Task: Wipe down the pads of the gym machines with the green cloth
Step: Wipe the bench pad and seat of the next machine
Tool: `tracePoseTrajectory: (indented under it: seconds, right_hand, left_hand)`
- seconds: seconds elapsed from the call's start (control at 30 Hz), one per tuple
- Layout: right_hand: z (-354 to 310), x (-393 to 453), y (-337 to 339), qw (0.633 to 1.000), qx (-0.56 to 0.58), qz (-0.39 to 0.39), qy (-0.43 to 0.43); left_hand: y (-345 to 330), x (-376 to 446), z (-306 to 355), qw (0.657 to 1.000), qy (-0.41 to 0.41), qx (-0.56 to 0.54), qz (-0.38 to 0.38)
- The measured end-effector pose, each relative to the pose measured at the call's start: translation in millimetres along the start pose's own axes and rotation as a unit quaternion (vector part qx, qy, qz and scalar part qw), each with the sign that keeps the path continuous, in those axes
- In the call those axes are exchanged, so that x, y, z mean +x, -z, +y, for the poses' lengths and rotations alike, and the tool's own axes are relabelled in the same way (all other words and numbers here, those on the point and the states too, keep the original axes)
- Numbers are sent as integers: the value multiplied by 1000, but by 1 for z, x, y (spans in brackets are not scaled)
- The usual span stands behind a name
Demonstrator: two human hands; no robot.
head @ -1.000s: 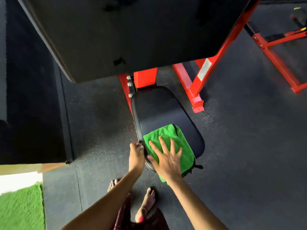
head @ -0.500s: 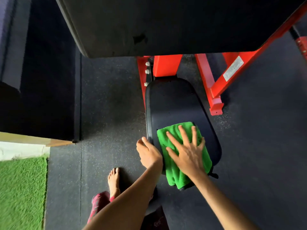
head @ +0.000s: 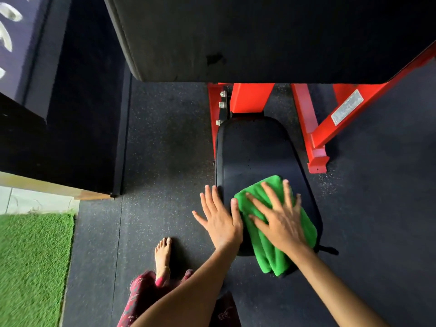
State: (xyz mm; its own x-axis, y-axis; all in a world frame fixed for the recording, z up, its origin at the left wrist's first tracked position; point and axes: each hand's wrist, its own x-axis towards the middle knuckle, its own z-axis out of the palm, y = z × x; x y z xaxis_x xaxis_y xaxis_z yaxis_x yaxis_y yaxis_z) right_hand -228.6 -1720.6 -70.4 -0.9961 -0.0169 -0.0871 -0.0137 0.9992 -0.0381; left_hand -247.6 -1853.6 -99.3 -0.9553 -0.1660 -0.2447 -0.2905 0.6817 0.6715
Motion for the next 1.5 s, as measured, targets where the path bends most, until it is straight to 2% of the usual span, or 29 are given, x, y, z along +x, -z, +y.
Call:
tracePoseTrajectory:
  seconds: [0.07,0.13,0.2,0.3,0.4,0.5,0.57,0.67,0.7,0.73,0.9,1.0,1.1,1.2,1.27,1.33,1.43,1.5]
  right_hand:
    - [2,16,1,997,8,-23,-76]
    - [-11,36,4,992,18,-38,-116]
    - [-26,44,4,995,11,-55,-81]
    - [-28,21,0,999,-8,-35,21]
    - [-10,-13,-2,996,7,-11,88]
    - [9,-13,0,993,-22,4,117]
    - [7,7,2,997,-19,-5,76]
    - [-16,44,5,999,17,-18,-34]
    - [-24,49,4,999,27,-19,-43]
    - [-30,48,0,999,28,-14,-27]
    - [1,21,-9,984,34,9,173]
    - [27,53,-8,975,13,14,221]
    - [40,95,-7,990,21,6,142]
    - [35,124,-1,999,32,-20,23]
    - [23,126,2,999,41,-20,-16]
    - [8,106,-1,999,39,4,16]
    - [-2,61,-6,989,25,17,148]
    - [4,54,-5,978,29,11,205]
  left_hand:
    - [-2,0,-3,998,-39,49,-3]
    - [-3,0,-3,996,-49,77,1]
    - [-2,0,-2,996,-33,79,4]
    - [2,0,-1,999,5,38,9]
    - [5,-1,0,1000,10,14,23]
    - [5,0,1,1000,4,17,20]
    - [5,0,0,999,-3,22,23]
    - [5,0,0,999,-4,22,24]
    - [4,0,0,999,-2,20,26]
    - [5,0,0,1000,1,18,24]
    - [4,0,1,1000,-6,14,24]
    - [1,0,-2,998,-41,51,9]
    - [0,0,-2,996,-48,72,-3]
    - [1,-1,-1,997,-22,69,-1]
    - [2,-1,0,998,1,56,2]
    - [2,-1,-1,999,18,43,6]
    - [6,-1,2,999,33,28,12]
    - [5,-2,2,999,22,36,7]
